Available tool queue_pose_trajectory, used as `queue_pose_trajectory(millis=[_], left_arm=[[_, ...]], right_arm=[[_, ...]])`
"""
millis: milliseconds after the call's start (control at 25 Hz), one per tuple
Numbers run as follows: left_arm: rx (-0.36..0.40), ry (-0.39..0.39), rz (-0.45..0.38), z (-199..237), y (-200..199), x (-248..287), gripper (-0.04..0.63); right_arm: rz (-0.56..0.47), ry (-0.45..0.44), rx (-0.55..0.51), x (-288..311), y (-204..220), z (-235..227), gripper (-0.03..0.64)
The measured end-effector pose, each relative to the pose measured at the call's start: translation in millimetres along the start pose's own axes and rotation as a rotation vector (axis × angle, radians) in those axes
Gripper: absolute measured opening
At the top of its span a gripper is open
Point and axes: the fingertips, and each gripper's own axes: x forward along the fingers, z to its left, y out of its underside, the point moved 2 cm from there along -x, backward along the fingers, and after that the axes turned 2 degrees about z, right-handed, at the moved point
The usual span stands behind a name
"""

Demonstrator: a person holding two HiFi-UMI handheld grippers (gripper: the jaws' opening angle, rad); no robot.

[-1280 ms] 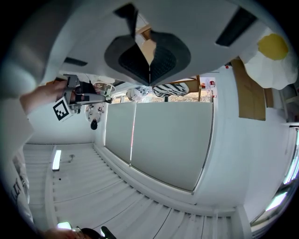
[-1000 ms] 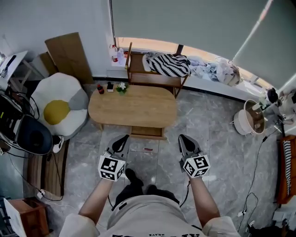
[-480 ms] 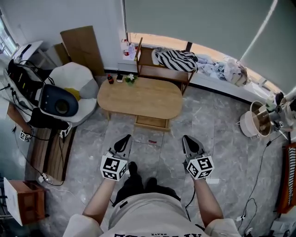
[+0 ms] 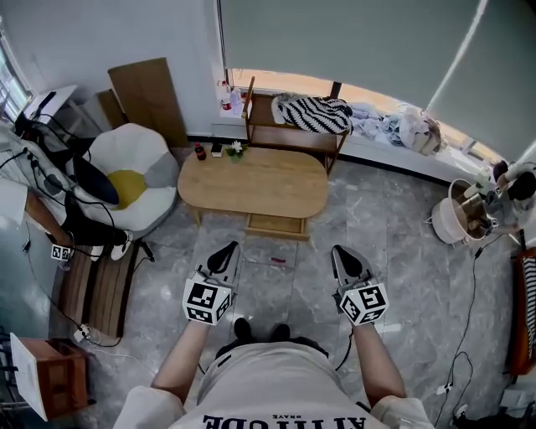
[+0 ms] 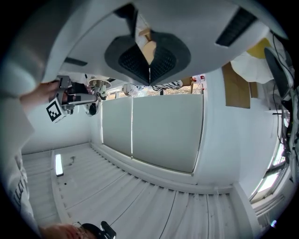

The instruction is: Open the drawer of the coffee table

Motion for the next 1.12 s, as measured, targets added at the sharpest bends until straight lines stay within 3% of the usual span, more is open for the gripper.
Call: queue_pose_trajectory(millis=[1120], left_arm=[[-0.001,0.026,-0.032,18.3,-9.2,-9.3,0.02]], right_arm=[[-0.012,0.031,0.005,-1.4,-9.2,17.2,0.017]])
